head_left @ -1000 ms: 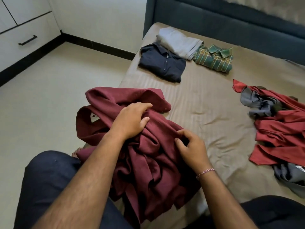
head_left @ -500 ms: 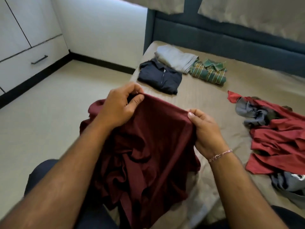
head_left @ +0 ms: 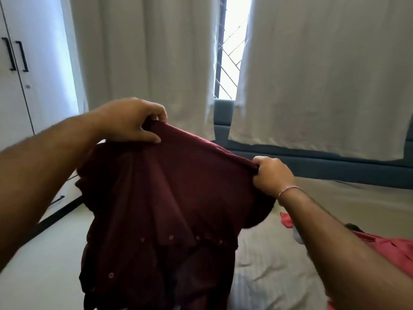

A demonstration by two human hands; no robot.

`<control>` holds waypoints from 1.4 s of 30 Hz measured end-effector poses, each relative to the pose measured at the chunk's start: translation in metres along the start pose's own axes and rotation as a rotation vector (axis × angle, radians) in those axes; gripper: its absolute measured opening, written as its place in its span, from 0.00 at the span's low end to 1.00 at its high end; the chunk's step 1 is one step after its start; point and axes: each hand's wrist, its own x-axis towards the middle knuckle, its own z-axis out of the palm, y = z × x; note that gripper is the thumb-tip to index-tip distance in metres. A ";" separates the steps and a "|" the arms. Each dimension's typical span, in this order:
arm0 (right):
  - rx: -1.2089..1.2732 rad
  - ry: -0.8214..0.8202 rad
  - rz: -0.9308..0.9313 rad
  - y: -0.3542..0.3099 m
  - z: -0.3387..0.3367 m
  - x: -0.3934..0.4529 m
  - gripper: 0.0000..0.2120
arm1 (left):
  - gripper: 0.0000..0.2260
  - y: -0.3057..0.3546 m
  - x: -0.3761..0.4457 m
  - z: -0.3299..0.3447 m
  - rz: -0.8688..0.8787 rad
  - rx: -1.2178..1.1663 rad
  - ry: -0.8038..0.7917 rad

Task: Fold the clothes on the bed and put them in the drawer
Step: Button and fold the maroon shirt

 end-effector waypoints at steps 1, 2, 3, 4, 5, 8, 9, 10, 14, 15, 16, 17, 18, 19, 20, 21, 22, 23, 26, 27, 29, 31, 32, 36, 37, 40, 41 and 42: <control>0.052 0.000 0.031 0.004 -0.003 0.000 0.07 | 0.14 -0.004 -0.001 -0.002 -0.021 0.054 0.009; 0.105 0.005 0.055 0.009 -0.005 -0.002 0.08 | 0.12 -0.010 -0.004 0.001 -0.043 0.078 0.024; 0.148 0.013 0.062 0.015 -0.004 -0.006 0.10 | 0.09 -0.014 -0.011 0.006 -0.056 0.084 0.039; 0.181 0.010 0.064 0.022 -0.003 -0.012 0.11 | 0.07 -0.019 -0.019 0.014 -0.075 0.077 0.048; 0.219 -0.012 0.060 0.029 0.001 -0.019 0.13 | 0.05 -0.023 -0.030 0.025 -0.098 0.063 0.042; 0.315 -0.072 0.024 0.047 0.016 -0.042 0.15 | 0.07 -0.028 -0.059 0.062 -0.136 -0.028 0.025; 0.364 -0.084 0.020 0.052 0.021 -0.050 0.15 | 0.08 -0.027 -0.066 0.074 -0.138 -0.068 0.041; 0.413 -0.096 0.022 0.055 0.024 -0.056 0.14 | 0.08 -0.025 -0.072 0.083 -0.145 -0.093 0.065; 0.546 -0.161 -0.021 0.067 0.032 -0.087 0.08 | 0.05 -0.020 -0.090 0.106 -0.188 -0.221 -0.055; 0.623 -0.183 -0.021 0.069 0.031 -0.090 0.12 | 0.05 -0.022 -0.093 0.109 -0.210 -0.234 -0.165; 0.684 -0.194 -0.009 0.074 0.031 -0.090 0.13 | 0.07 -0.026 -0.094 0.114 -0.230 -0.163 -0.284; 0.700 -0.199 0.008 0.077 0.033 -0.087 0.12 | 0.09 -0.031 -0.094 0.117 -0.252 -0.010 -0.392; 0.661 -0.179 0.021 0.080 0.036 -0.083 0.11 | 0.08 -0.037 -0.093 0.122 -0.293 0.169 -0.456; 0.578 -0.141 0.028 0.084 0.040 -0.077 0.09 | 0.06 -0.043 -0.092 0.126 -0.349 0.282 -0.459; 0.443 -0.116 0.039 0.088 0.046 -0.069 0.09 | 0.06 -0.052 -0.090 0.133 -0.439 0.292 -0.422; 0.279 -0.113 0.043 0.090 0.049 -0.062 0.09 | 0.07 -0.061 -0.087 0.139 -0.538 0.229 -0.353; 0.094 -0.144 0.057 0.089 0.051 -0.054 0.09 | 0.07 -0.073 -0.082 0.146 -0.651 0.126 -0.271; -0.068 -0.200 0.098 0.088 0.054 -0.048 0.09 | 0.08 -0.081 -0.078 0.153 -0.760 -0.031 -0.195; -0.208 -0.364 0.305 0.082 0.065 -0.027 0.11 | 0.10 -0.081 -0.052 0.173 -1.069 -0.508 -0.097; -0.038 -0.376 0.400 0.077 0.065 -0.017 0.11 | 0.11 -0.076 -0.036 0.175 -1.131 -0.651 -0.067; 0.520 -0.375 0.668 0.063 0.066 0.000 0.11 | 0.15 -0.066 -0.008 0.174 -1.165 -0.941 -0.014; 1.055 -0.335 0.866 0.051 0.065 0.022 0.15 | 0.18 -0.057 0.027 0.171 -1.149 -1.247 0.025; 1.278 -0.272 0.870 0.046 0.057 0.049 0.18 | 0.19 -0.055 0.058 0.164 -1.109 -1.373 0.069; 1.657 0.125 0.674 0.027 0.002 0.151 0.18 | 0.22 -0.051 0.172 0.125 -0.896 -1.661 0.392; 1.689 0.229 0.596 0.023 -0.022 0.176 0.17 | 0.22 -0.051 0.203 0.104 -0.776 -1.720 0.476; 1.719 0.420 0.358 0.013 -0.105 0.234 0.12 | 0.17 -0.044 0.279 0.026 -0.362 -1.834 0.671; 1.727 0.459 0.303 0.014 -0.125 0.243 0.10 | 0.17 -0.043 0.294 0.009 -0.267 -1.851 0.723; 1.732 0.492 0.258 0.016 -0.141 0.248 0.10 | 0.18 -0.043 0.304 -0.005 -0.193 -1.835 0.762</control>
